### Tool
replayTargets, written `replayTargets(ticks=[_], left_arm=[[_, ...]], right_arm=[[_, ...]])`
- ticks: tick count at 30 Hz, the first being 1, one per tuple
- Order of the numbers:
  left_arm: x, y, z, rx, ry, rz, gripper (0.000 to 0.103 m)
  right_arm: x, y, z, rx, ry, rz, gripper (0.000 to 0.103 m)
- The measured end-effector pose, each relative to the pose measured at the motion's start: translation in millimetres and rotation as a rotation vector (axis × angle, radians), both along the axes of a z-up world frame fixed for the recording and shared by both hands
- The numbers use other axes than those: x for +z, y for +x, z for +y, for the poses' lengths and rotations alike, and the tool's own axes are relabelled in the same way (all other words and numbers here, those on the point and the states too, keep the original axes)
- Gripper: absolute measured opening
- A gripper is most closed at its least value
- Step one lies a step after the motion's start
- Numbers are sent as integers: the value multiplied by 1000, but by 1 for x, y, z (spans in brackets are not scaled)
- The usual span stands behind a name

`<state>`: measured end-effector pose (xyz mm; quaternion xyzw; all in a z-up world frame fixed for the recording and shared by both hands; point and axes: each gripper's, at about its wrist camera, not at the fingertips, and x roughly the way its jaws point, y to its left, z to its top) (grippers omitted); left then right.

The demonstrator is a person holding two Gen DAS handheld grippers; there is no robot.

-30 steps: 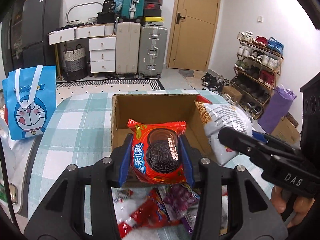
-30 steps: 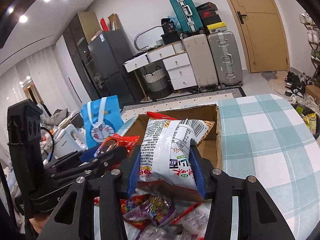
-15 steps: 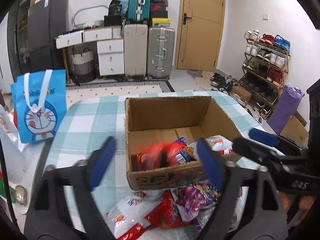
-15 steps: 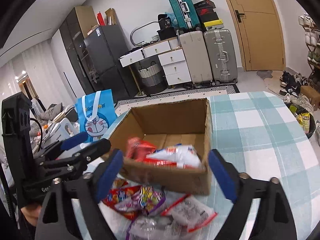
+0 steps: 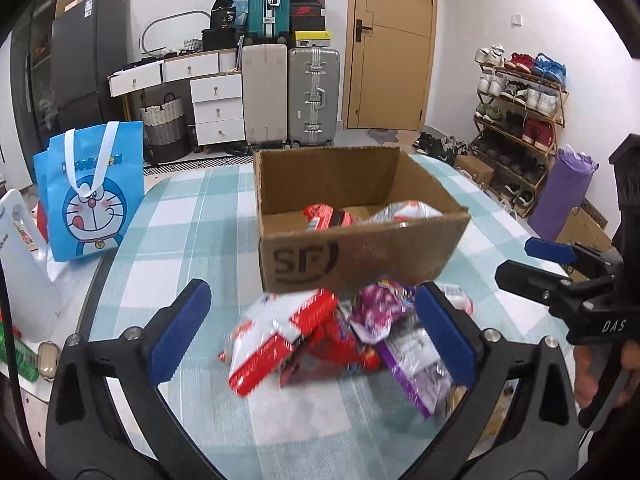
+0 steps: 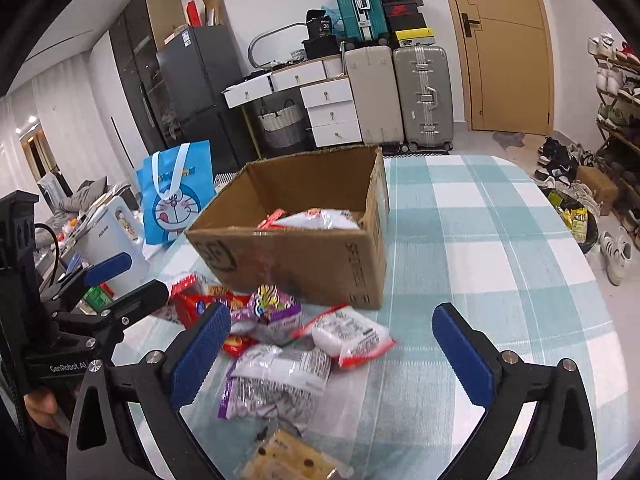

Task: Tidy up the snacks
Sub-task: 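Lower both held packs into the SF box and open both tools, then move the right tool back to the pile and grasp the cracker pack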

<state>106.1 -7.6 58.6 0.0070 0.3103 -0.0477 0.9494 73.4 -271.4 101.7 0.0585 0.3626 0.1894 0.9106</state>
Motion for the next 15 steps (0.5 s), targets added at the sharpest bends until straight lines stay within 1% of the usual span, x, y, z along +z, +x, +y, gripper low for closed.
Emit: replayTargets(ticks=[3, 7, 15], left_arm=[[-6, -14, 0, 0, 8, 5, 102], [-16, -28, 1, 0, -3, 21, 102], [-37, -37, 2, -2, 4, 58, 102]], right_arm=[[-7, -10, 1, 16, 1, 20, 102], [-16, -20, 1, 16, -23, 24, 102], [-33, -30, 1, 24, -42, 61, 102]])
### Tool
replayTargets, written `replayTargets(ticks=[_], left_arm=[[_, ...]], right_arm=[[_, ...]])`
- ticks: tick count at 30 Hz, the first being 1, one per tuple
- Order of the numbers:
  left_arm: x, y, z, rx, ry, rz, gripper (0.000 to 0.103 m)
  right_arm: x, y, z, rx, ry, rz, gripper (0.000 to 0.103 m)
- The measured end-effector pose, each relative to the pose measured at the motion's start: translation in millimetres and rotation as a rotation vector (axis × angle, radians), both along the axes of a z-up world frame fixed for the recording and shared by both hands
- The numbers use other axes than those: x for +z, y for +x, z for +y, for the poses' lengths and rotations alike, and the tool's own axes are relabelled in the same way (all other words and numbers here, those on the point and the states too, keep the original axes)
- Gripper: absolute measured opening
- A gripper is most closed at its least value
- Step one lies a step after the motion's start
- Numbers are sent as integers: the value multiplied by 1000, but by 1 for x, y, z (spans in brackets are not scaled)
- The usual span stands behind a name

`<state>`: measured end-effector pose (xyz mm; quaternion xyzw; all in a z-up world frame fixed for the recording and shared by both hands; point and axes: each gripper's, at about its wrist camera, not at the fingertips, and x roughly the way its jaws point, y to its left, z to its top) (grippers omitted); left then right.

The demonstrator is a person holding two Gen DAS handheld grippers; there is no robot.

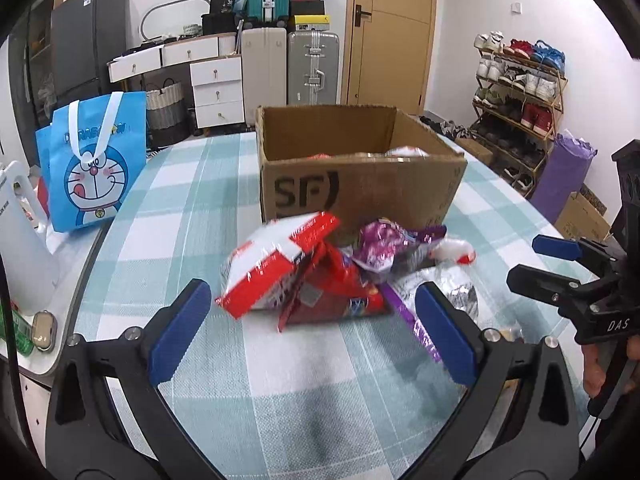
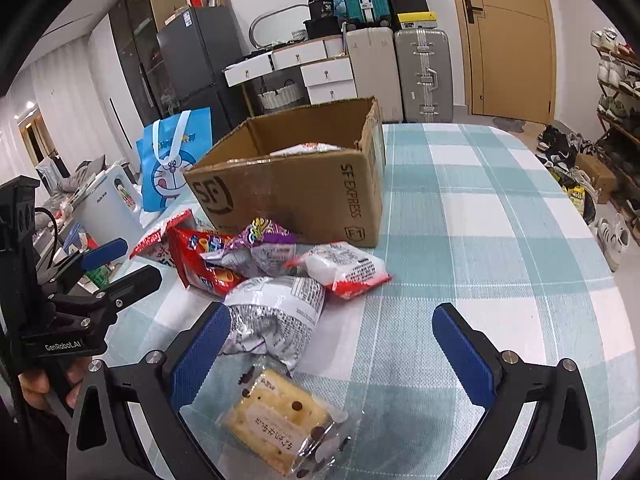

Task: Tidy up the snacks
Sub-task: 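Move the right tool back to the pile and grasp the cracker pack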

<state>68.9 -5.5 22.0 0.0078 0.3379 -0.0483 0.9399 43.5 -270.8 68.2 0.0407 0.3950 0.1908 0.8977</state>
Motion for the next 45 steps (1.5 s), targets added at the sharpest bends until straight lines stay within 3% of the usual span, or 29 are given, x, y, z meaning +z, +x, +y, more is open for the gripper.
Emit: replayTargets(ticks=[23, 36, 45], left_arm=[[-35, -12, 1, 9, -3, 74, 102], [-45, -9, -8, -17, 10, 97, 102], [-49, -6, -10, -24, 17, 108, 102]], right_arm=[[-21, -21, 22, 165, -120, 67, 102], [-38, -38, 27, 319, -201, 119, 102], [-50, -28, 28, 257, -216, 131, 102]])
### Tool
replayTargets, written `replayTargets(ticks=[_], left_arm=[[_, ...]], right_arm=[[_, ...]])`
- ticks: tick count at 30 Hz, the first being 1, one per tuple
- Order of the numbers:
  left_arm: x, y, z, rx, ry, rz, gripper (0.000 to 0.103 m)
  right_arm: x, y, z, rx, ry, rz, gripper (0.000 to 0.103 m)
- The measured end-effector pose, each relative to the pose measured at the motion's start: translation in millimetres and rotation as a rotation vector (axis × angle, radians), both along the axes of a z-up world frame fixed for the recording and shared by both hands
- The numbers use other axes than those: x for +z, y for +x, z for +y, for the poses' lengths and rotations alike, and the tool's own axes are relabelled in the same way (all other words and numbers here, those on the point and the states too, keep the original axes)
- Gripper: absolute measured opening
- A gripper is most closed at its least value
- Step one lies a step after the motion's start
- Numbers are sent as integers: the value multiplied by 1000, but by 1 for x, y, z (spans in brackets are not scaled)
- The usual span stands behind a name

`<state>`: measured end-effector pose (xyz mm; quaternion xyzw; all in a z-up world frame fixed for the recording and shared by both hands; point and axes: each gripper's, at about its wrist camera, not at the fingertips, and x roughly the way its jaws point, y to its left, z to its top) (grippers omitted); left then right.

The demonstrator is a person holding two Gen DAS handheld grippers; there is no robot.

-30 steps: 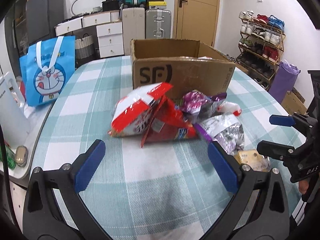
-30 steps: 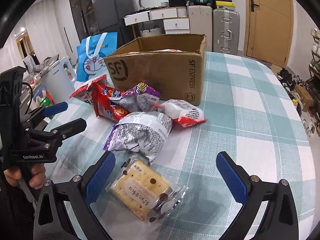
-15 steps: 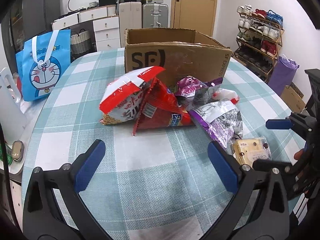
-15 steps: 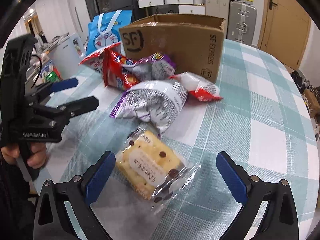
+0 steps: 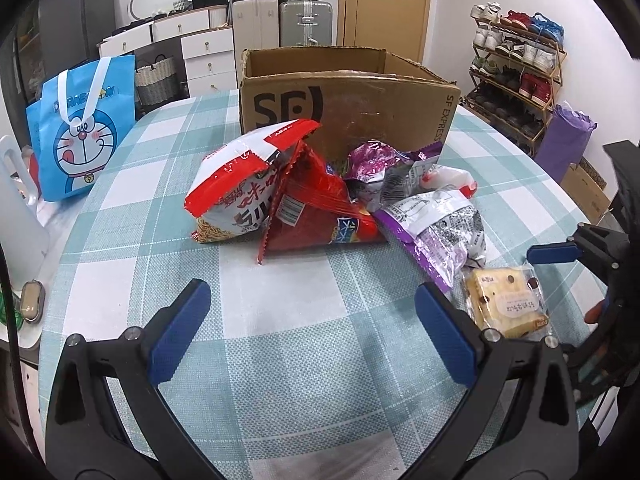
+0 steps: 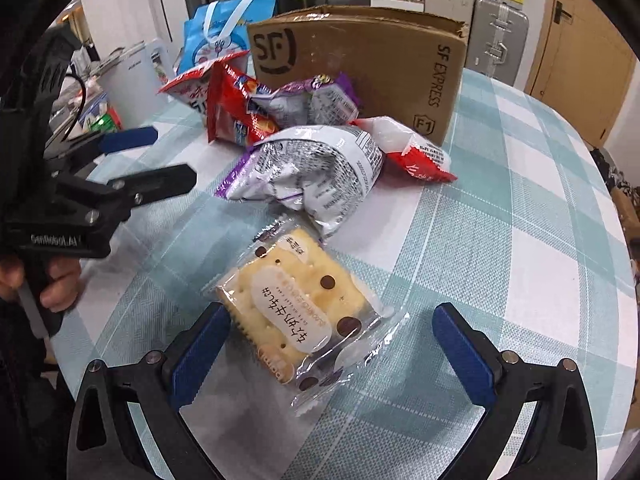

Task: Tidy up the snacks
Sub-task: 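Move the right tool back to the pile and grasp the cracker pack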

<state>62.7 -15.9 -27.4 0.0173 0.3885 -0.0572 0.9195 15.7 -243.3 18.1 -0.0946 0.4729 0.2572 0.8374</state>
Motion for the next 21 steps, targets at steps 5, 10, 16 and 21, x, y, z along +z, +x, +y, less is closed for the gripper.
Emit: replayTargets(ticks=[5, 10, 16, 21], left_arm=[[-3, 3, 2, 4, -5, 20, 102], [-7, 6, 2, 6, -9, 39, 102], [-8, 7, 1, 2, -3, 40, 102], [-9, 7, 1, 6, -5, 45, 102]], right_arm=[[-2, 5, 0, -37, -3, -17, 102], [-3, 6, 3, -51, -21, -38, 102], [-4, 8, 6, -79, -32, -38, 102], [-3, 3, 7, -4, -44, -6, 102]])
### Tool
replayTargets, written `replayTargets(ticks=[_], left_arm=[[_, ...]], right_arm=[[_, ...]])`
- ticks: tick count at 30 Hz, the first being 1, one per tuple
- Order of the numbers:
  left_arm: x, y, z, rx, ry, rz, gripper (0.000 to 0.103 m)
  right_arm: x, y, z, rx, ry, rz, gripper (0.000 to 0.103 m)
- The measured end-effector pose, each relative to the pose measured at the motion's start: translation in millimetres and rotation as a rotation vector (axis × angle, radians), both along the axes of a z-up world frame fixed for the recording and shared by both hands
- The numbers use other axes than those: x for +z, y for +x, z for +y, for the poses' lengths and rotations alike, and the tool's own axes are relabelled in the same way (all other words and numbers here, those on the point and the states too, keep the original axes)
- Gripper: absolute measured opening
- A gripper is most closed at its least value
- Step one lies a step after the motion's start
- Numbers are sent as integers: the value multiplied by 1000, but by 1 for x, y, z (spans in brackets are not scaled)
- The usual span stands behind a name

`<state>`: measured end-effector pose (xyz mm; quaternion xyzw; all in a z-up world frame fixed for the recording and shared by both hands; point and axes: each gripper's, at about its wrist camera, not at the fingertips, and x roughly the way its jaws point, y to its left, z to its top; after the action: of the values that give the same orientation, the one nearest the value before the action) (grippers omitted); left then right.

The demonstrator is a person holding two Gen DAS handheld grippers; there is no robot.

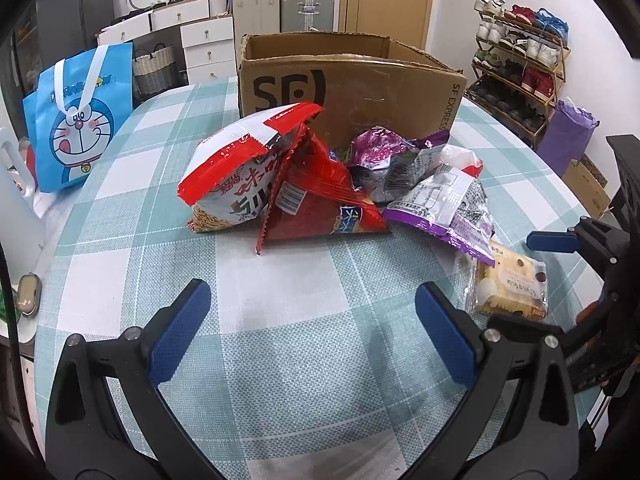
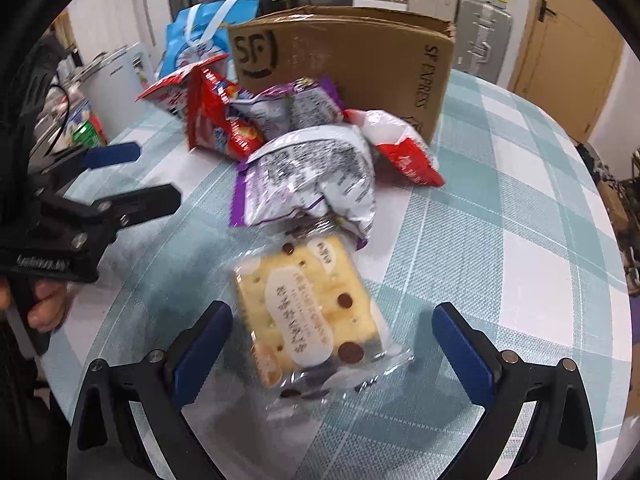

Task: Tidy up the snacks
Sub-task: 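Move the right tool back to the pile and grasp the cracker pack, then lift the cracker pack with the right tool while the left tool grasps a white-purple chip bag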

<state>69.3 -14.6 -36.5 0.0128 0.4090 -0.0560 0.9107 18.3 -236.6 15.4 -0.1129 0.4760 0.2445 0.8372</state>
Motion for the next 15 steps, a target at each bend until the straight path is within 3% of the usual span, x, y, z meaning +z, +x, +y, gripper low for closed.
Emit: replayTargets(ticks=[8, 13, 15], left_arm=[[-2, 1, -2, -2, 12, 5, 102], [-2, 2, -3, -6, 16, 10, 102], [-2, 1, -3, -9, 14, 10, 102]], right_arm=[[1, -5, 0, 16, 5, -8, 99], [8, -8, 2, 29, 27, -42, 64], [9, -9, 2, 31, 29, -42, 61]])
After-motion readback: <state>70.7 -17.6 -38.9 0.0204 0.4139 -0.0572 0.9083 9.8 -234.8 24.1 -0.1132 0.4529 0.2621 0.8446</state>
